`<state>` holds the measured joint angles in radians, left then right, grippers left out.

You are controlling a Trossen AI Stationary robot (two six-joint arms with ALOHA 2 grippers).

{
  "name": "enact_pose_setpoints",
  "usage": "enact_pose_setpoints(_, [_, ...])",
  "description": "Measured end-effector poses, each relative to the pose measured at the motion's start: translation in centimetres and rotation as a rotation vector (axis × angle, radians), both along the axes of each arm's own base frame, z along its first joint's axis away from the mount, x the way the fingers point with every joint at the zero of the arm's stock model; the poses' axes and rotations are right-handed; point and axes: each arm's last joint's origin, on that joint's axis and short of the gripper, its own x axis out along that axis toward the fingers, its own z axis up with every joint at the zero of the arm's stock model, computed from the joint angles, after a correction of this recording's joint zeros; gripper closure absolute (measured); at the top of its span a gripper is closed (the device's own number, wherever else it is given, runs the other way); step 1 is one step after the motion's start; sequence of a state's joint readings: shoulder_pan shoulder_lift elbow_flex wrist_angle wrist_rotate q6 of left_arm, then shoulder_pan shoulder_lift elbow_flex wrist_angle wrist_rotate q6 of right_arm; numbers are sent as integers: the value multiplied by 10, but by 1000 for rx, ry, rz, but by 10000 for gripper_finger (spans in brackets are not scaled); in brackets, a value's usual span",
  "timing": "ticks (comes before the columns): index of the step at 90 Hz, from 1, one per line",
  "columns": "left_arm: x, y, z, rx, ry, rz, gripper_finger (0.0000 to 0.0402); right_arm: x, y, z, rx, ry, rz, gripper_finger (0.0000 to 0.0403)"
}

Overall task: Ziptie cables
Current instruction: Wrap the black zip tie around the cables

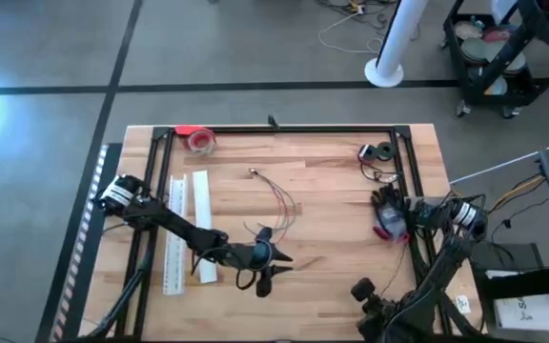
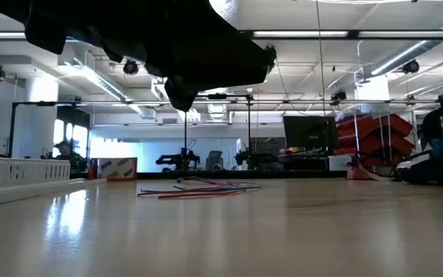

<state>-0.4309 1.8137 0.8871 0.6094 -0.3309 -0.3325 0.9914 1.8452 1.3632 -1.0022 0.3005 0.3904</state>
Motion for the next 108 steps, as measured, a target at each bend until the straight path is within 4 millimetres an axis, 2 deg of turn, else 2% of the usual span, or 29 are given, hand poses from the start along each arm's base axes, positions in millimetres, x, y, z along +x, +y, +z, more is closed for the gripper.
enact_pose_setpoints(19, [0, 4, 1, 62, -94, 115, 303, 29, -34, 47, 63, -253, -166, 403])
enact_pose_setpoints(41, [8, 1, -8, 139, -228, 101, 303, 64, -91, 103, 215, -482, -284, 403])
enact_pose_setpoints(52, [11, 1, -17, 153, -267, 103, 303, 78, -115, 119, 265, -593, -302, 403])
enact_pose_setpoints(63, [16, 5, -17, 167, -338, 123, 303, 86, -130, 127, 306, -649, -307, 403])
enact_pose_setpoints(72, [17, 12, -10, 188, -371, 142, 303, 90, -138, 126, 311, -650, -333, 403])
enact_pose_setpoints(87, [16, 18, 11, 226, -424, 158, 303, 99, -145, 126, 350, -714, -366, 403])
enact_pose_setpoints(108, [11, 20, 14, 240, -422, 146, 303, 108, -153, 115, 398, -796, -367, 403])
